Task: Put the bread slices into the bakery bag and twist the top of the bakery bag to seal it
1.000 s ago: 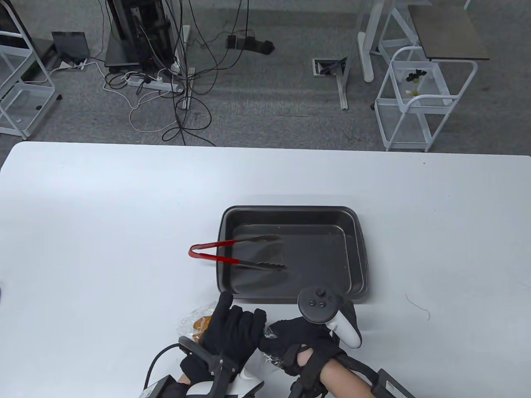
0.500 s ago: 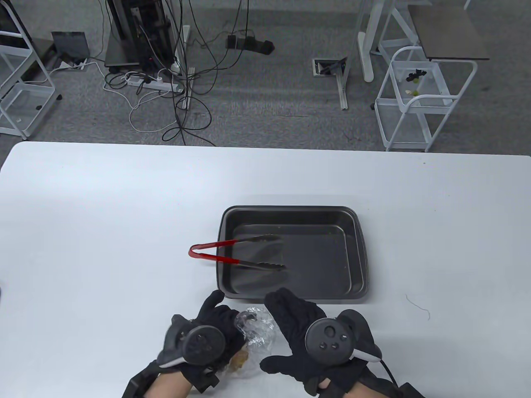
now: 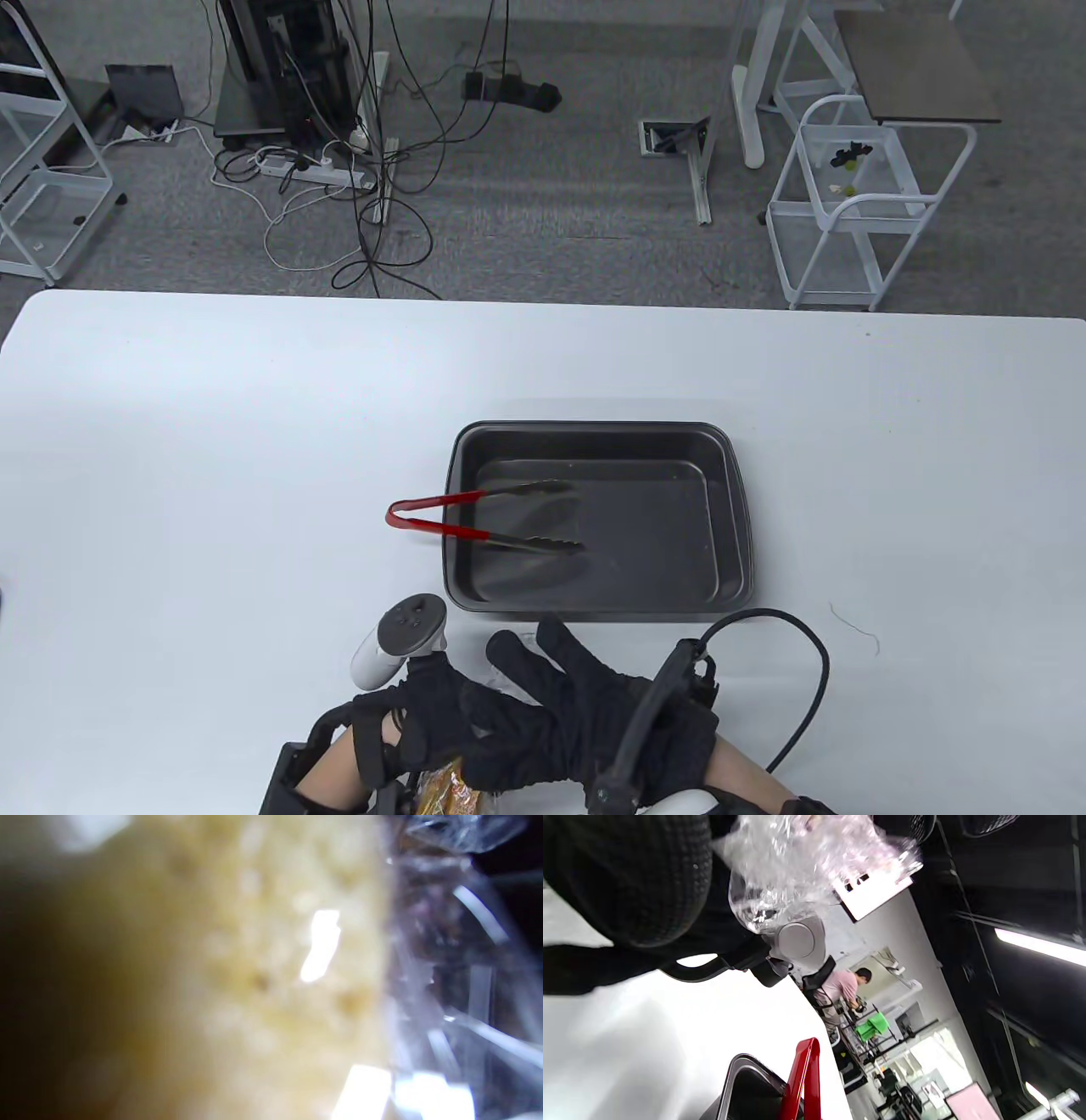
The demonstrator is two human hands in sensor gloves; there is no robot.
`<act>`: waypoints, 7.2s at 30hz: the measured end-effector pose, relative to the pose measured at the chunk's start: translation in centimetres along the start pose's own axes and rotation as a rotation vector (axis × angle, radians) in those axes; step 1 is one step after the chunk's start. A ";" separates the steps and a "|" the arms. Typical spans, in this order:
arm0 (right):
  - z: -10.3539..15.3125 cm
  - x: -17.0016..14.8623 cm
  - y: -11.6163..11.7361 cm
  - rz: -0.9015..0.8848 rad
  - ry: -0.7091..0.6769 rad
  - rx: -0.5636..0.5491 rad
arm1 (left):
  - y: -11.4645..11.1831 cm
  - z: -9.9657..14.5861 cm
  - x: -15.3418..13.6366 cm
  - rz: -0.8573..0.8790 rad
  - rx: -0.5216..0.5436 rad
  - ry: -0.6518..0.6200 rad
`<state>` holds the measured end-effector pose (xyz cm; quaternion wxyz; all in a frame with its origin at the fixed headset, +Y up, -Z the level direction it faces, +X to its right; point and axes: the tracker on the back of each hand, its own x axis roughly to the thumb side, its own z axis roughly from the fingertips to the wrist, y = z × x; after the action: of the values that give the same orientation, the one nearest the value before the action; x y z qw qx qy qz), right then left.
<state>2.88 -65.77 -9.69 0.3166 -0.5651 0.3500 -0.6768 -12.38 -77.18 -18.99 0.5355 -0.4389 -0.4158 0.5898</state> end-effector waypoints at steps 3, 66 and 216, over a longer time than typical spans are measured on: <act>0.0 0.6 0.0 -0.041 -0.020 -0.025 | -0.8 -0.5 0.1 0.005 -0.047 0.020; 2.2 -3.1 1.7 -0.573 0.325 0.056 | 1.8 1.0 -1.5 0.071 0.045 0.071; 1.6 -0.7 12.5 -2.128 1.038 0.199 | 0.6 3.7 1.7 -0.720 0.892 0.080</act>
<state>4.99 -72.36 -20.26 -0.5418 -0.2029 -0.2630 -0.7721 -16.19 -75.57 -18.72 0.8513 -0.0231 -0.2293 0.4714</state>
